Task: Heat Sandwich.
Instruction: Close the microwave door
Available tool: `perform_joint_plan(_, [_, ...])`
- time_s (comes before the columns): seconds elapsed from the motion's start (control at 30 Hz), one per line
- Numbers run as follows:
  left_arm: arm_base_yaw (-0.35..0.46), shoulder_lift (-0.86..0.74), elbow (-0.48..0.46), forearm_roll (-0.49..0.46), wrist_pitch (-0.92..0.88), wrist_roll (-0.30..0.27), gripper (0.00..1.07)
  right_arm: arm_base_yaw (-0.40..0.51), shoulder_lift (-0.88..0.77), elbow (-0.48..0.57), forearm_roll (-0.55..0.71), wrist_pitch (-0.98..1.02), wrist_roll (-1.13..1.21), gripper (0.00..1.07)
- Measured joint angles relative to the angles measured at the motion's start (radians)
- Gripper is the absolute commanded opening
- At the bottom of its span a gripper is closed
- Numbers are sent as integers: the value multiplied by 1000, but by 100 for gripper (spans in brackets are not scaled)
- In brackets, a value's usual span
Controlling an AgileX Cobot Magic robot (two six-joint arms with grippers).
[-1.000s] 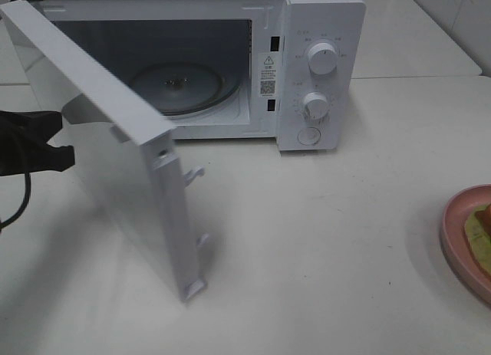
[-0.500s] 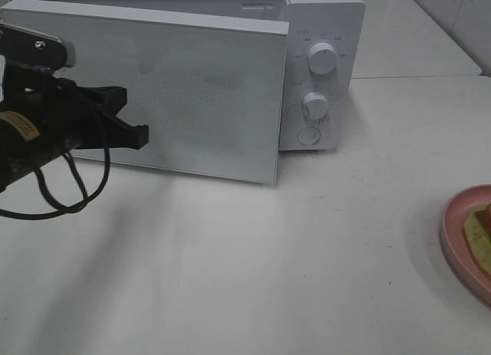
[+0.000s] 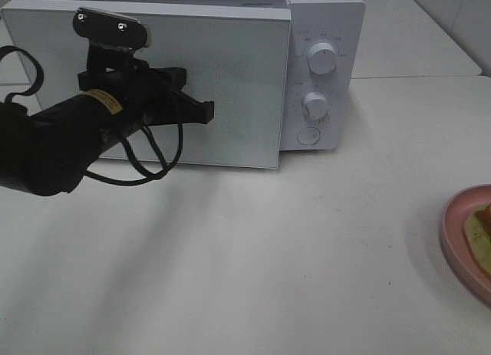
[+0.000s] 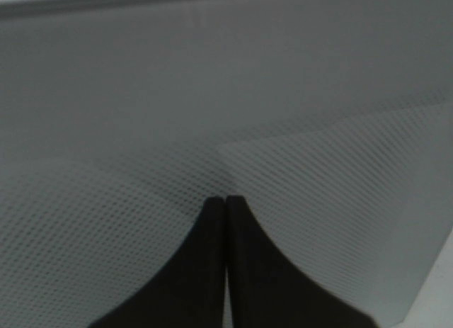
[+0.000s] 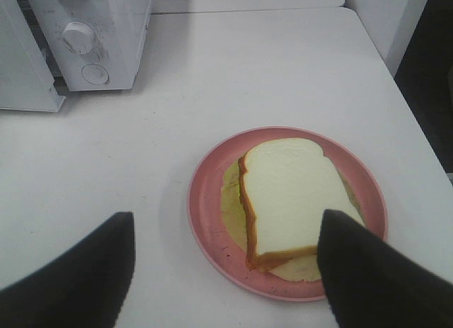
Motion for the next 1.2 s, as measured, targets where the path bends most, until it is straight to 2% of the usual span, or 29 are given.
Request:
perform_joint_plan(0.03, [0,0,0,0,0,0,0,0,0,0,0,0,0,71])
perform_joint_plan(0.17, [-7,55,-98,-3,53,0,0,0,0,0,0,0,0,71])
perform_joint_plan(0.33, [-17,75,-136,13,90,0,0,0,0,0,0,0,0,71])
perform_joint_plan(0.4, [-20,99,-191,19,122,2,0,0,0,0,1,0,0,71])
perform_joint_plan(0.63, [-36,146,-295,42,204,42,0,0,0,0,0,0,0,71])
perform_joint_plan(0.9, [-44,135,-285,29,208,42,0,0,0,0,1,0,0,71])
perform_joint_plan(1.07, [-75,97,-237,-26,175,42,0,0,0,0,1,0,0,71])
perform_joint_plan(1.2, [-108,69,-199,-27,173,42,0,0,0,0,1,0,0,71])
